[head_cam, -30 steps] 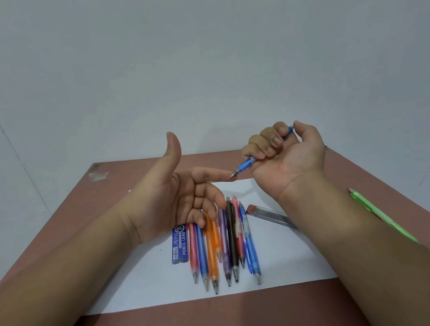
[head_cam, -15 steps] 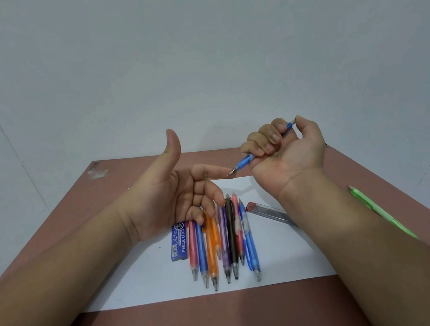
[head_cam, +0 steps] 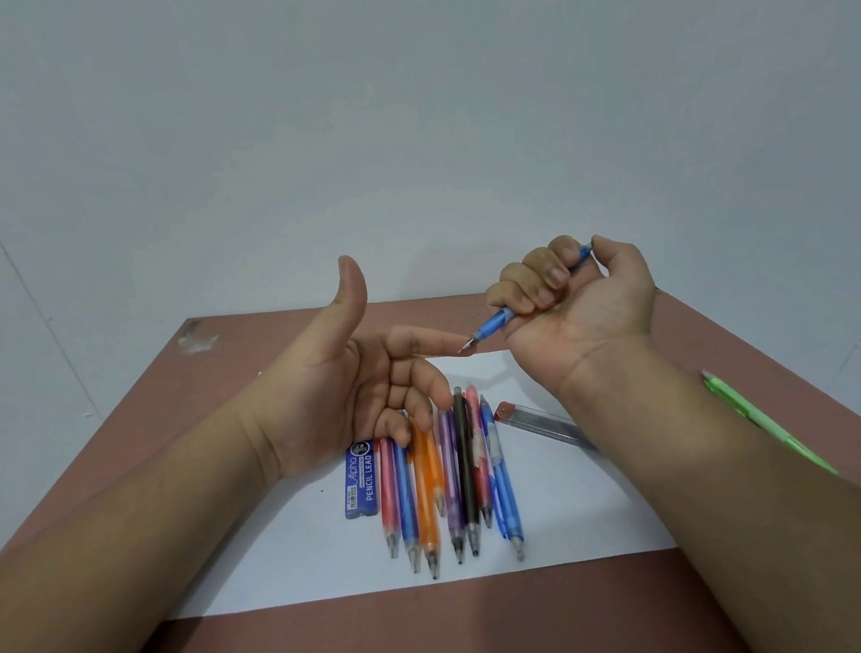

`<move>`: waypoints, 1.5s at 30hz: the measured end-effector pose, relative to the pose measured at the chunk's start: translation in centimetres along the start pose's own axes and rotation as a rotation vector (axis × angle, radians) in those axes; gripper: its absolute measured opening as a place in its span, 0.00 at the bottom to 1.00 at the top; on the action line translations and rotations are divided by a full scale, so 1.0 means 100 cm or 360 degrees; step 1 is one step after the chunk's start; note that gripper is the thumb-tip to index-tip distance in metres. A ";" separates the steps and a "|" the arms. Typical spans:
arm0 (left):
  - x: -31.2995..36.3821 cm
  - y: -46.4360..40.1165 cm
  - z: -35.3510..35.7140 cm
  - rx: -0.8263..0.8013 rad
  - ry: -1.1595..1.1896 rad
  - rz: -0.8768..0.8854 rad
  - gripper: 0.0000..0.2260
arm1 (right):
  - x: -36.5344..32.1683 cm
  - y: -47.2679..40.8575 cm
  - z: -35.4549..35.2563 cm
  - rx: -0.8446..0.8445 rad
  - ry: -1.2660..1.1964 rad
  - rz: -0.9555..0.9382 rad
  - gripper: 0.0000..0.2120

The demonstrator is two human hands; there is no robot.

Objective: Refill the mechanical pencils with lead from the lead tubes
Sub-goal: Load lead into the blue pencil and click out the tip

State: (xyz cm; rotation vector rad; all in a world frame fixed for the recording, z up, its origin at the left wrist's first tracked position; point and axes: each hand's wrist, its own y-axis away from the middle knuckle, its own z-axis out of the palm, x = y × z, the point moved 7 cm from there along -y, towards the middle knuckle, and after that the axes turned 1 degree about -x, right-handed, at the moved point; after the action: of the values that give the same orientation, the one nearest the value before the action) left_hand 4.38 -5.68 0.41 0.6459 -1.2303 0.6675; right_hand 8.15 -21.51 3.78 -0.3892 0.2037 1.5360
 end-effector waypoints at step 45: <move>0.000 0.001 0.000 -0.0035 0.0017 0.0020 0.47 | -0.001 0.000 0.002 0.0005 -0.0018 -0.0006 0.18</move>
State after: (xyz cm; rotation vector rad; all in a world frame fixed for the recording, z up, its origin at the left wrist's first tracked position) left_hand 4.37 -5.61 0.45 0.6163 -1.2308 0.6665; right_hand 8.11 -21.54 4.01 -0.3779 0.1965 1.5338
